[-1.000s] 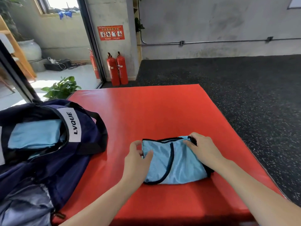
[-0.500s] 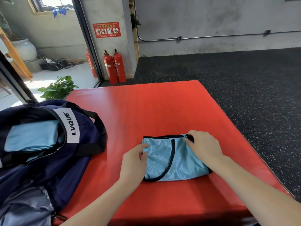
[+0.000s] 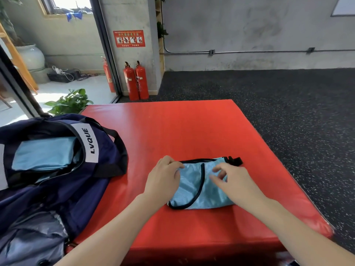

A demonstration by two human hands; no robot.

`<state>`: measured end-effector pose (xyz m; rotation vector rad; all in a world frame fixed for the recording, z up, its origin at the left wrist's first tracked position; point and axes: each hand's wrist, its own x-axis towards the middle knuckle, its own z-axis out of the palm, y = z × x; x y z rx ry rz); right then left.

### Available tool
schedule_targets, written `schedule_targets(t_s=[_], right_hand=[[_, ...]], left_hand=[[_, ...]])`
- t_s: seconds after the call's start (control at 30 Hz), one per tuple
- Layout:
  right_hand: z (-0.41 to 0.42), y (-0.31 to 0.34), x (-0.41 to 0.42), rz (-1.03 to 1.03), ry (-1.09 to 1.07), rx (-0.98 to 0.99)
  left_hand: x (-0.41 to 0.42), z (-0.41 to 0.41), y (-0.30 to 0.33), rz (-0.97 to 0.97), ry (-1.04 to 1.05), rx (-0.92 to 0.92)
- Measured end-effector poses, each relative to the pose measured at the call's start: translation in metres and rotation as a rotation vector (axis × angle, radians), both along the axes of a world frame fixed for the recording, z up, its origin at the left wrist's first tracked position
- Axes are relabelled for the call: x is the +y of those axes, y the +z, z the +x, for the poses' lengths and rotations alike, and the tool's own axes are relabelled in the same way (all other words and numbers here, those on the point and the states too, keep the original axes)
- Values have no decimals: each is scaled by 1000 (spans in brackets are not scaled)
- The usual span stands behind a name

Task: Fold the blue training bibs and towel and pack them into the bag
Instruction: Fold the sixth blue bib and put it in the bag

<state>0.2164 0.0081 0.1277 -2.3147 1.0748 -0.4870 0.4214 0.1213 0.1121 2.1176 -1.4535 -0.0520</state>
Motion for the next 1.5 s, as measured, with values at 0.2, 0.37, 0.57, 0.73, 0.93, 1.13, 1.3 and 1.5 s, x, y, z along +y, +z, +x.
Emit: schedule_targets(t_s=[0.2, 0.37, 0.57, 0.73, 0.93, 1.13, 1.3, 1.5], right_hand=[[0, -16, 14, 80, 101, 114], [-7, -17, -3, -198, 46, 331], [-20, -31, -51, -226, 60, 264], [-16, -30, -40, -212, 156, 106], [-16, -27, -18, -123, 387, 34], [-18, -39, -14, -150, 353, 36], [-14, -39, -9, -180, 335, 53], [-13, -32, -7, -86, 286, -12]], left_hand=[[-18, 15, -9, 205, -176, -31], [-18, 18, -10, 196, -157, -3], [-10, 2, -3, 223, -305, 88], [-7, -3, -2, 158, -344, 52], [-7, -2, -5, 177, -471, 102], [-6, -5, -7, 198, -457, 121], [-6, -5, -6, 202, -466, 78], [-4, -5, -6, 147, -433, 34]])
